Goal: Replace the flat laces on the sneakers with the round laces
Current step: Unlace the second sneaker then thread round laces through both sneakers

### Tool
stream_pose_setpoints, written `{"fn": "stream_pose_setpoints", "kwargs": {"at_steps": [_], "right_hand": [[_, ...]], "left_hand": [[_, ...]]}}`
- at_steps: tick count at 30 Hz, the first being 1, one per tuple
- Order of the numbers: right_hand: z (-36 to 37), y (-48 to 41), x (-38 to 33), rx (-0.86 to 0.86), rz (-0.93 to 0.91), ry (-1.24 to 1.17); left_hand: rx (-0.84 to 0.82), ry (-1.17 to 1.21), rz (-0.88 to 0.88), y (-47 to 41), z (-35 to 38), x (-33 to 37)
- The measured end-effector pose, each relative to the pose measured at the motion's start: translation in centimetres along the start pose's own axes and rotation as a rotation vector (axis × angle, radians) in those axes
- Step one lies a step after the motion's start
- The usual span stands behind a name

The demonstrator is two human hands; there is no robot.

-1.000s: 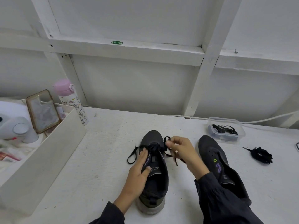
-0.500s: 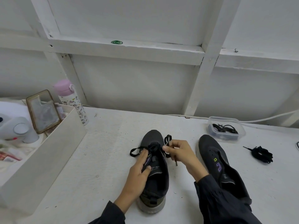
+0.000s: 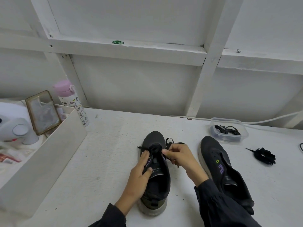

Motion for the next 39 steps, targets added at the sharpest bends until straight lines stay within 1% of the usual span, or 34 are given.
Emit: {"fn": "stream_pose_setpoints", "kwargs": {"at_steps": [2,5,7,9,12,14,15,17,21,22,27,30,33,36,38,39], "right_hand": [[-1.0,-0.5,-0.5,0.11,-0.039,-0.055],[-3.8,-0.8,-1.3,0.375,-0.096,-0.292],[-5.1,-0.7,-1.5,0.457,-0.114,-0.372],[-5.1,-0.7,-1.3,0.395,-0.084,-0.331],[-2.9,-0.3,-0.6,0.143,0.023,-0.128],[-1.1,0.1,-0.1,-0.017,0.044,-0.039],[-0.5,0.2,0.1,-0.057,0.034,-0.02],[-0.4,0.0,0.0,-0.048,0.004,-0.012],[-2.3,-0.8,-0.7,0.183,-0.035,-0.136],[-2.4,-0.9,-0.7,0.205,-0.033,-0.161],[-0.7,-0.3,0.0,0.11,0.037,-0.119],[0.1,0.3,0.3,0.012,0.042,-0.078],[0.7,0.5,0.8,0.006,0.005,-0.072],[0.8,0.4,0.8,0.013,0.004,-0.075],[0.8,0.4,0.8,-0.001,0.007,-0.052],[0.8,0.5,0.8,-0.002,0.004,-0.038]], "left_hand": [[-0.004,0.002,0.004,0.1,0.0,0.1],[-0.013,0.008,0.004,0.1,0.0,0.2],[-0.012,0.007,0.006,0.1,0.0,0.1],[-0.012,0.009,0.003,0.1,0.0,0.0],[-0.011,0.01,0.002,0.0,0.1,0.1],[-0.006,0.002,0.006,0.0,0.0,0.2],[-0.005,-0.001,0.004,0.0,0.0,0.2],[-0.006,0.001,0.003,0.1,0.0,0.2],[-0.026,0.009,-0.002,0.1,0.0,0.3],[-0.025,0.011,-0.004,0.1,0.0,0.2],[-0.004,0.014,0.013,0.2,-0.1,0.3],[0.027,-0.002,0.048,0.2,-0.3,0.6],[0.118,-0.048,0.17,0.5,-1.0,1.8],[0.243,-0.227,0.374,0.6,-1.5,3.7],[0.272,-0.376,0.401,-0.1,-1.6,4.4],[0.243,-0.44,0.375,-0.7,-1.6,4.6]]}}
Point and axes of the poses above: each hand's wrist, its own y-axis away from the middle knuckle, its own z-axis out of the palm, x = y × z, the point moved 4 cm from there along -y, towards the middle knuckle, and after that the axes turned 5 degrees about -y, right-handed, at the moved point
